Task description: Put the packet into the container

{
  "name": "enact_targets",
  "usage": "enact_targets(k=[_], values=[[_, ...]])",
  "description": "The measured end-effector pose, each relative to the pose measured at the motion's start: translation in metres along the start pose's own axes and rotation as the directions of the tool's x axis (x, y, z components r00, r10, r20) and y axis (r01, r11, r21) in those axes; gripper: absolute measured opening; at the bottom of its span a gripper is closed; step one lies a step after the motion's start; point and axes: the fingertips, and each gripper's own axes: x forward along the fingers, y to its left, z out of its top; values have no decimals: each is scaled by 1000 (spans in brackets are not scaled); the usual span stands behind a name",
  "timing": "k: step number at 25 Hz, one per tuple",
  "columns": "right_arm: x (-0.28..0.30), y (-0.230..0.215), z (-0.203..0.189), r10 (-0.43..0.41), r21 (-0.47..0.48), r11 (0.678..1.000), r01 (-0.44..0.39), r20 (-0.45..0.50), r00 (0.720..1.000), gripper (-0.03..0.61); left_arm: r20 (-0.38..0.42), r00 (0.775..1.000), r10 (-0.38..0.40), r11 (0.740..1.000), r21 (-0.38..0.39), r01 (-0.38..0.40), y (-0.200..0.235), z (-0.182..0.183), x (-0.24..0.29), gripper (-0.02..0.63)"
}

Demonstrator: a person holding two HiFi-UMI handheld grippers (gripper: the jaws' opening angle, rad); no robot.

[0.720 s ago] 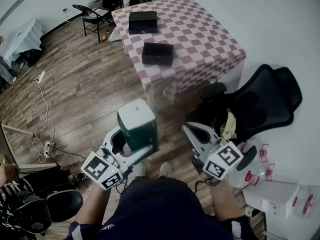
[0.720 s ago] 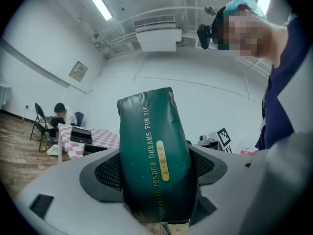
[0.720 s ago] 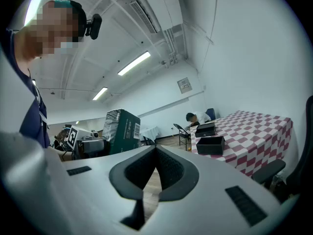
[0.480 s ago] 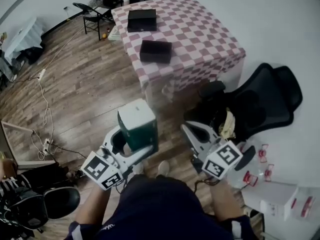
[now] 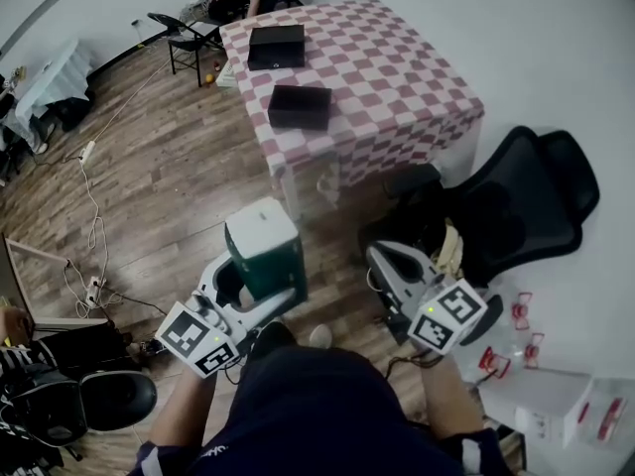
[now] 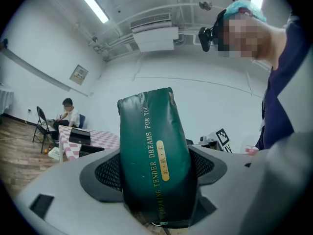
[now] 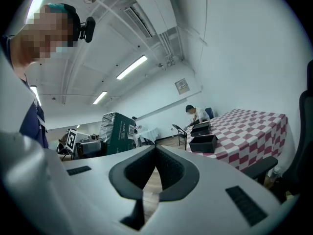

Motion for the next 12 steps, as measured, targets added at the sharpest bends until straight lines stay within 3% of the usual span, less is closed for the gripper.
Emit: enact_targets(k=[7, 12], values=[[14, -26, -2, 7, 4, 1000, -7, -12, 1000, 15, -2, 1000, 3, 1000, -2, -3, 19, -3, 24, 437], [44, -53, 1, 9, 7, 1000, -9, -30, 1000, 15, 0, 1000, 6, 1000, -6, -6, 55, -3, 47, 437]])
